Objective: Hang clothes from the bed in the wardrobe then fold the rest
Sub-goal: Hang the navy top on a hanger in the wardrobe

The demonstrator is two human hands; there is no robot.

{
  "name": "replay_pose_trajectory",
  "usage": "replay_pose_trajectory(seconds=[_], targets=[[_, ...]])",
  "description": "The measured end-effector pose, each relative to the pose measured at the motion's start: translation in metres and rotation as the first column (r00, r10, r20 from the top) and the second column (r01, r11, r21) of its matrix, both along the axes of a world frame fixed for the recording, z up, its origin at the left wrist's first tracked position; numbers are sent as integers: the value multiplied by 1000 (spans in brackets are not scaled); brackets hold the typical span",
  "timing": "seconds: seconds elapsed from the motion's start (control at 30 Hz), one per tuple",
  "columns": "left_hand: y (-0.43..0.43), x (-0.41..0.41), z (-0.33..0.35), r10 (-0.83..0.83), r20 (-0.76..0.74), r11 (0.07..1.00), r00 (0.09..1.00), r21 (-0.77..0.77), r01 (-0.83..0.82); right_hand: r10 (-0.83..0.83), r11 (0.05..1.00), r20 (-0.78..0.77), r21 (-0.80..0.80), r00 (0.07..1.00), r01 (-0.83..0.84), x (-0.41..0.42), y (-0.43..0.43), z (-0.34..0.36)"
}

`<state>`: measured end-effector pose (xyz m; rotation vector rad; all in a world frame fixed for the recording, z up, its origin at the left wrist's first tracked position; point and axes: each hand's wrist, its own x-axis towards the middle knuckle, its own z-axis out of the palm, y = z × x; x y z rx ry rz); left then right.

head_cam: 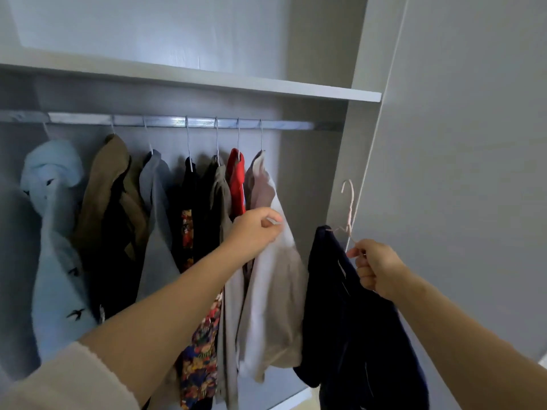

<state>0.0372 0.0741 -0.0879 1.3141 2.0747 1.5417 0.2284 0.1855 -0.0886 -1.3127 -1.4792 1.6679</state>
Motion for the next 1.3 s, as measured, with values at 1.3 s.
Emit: replay_pose_trajectory(seconds=[1.3], targets=[[298,-187,-2,280,-1,958,960,72,-279,210,947,44,241,977,-215,-305,325,39]])
